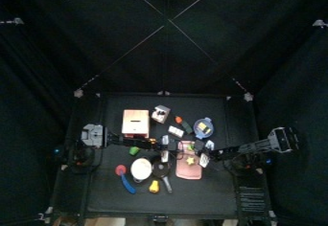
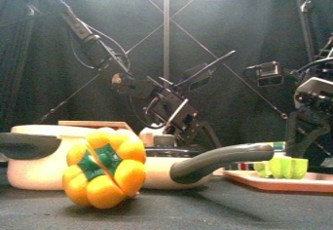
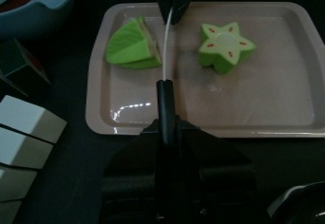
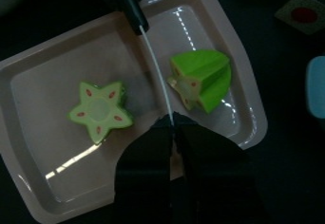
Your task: Put pairing knife back in holder
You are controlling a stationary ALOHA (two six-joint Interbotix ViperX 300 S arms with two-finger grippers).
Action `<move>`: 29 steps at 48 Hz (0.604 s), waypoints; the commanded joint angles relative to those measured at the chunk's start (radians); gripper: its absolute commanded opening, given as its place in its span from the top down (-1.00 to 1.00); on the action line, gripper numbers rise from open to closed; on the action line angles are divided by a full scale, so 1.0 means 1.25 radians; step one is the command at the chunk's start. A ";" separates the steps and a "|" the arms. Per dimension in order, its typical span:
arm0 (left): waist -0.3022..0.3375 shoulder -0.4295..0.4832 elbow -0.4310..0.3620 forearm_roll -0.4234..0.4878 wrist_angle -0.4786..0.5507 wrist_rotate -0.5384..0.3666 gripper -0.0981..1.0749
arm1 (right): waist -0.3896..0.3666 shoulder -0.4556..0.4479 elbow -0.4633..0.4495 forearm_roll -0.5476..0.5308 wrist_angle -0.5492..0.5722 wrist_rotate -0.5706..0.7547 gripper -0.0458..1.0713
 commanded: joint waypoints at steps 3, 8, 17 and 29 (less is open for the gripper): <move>-0.002 -0.034 -0.011 0.001 -0.002 0.001 0.07 | 0.010 -0.023 -0.013 -0.013 0.000 0.001 0.48; -0.002 -0.050 -0.006 0.001 -0.002 0.001 0.07 | 0.032 -0.042 -0.011 -0.016 0.001 0.001 0.28; -0.001 -0.075 0.010 0.010 -0.002 0.001 0.07 | 0.039 -0.080 -0.006 -0.017 0.016 0.002 -0.26; -0.009 -0.088 0.020 0.002 -0.002 0.000 0.07 | 0.061 -0.136 -0.007 -0.017 0.023 0.002 -0.59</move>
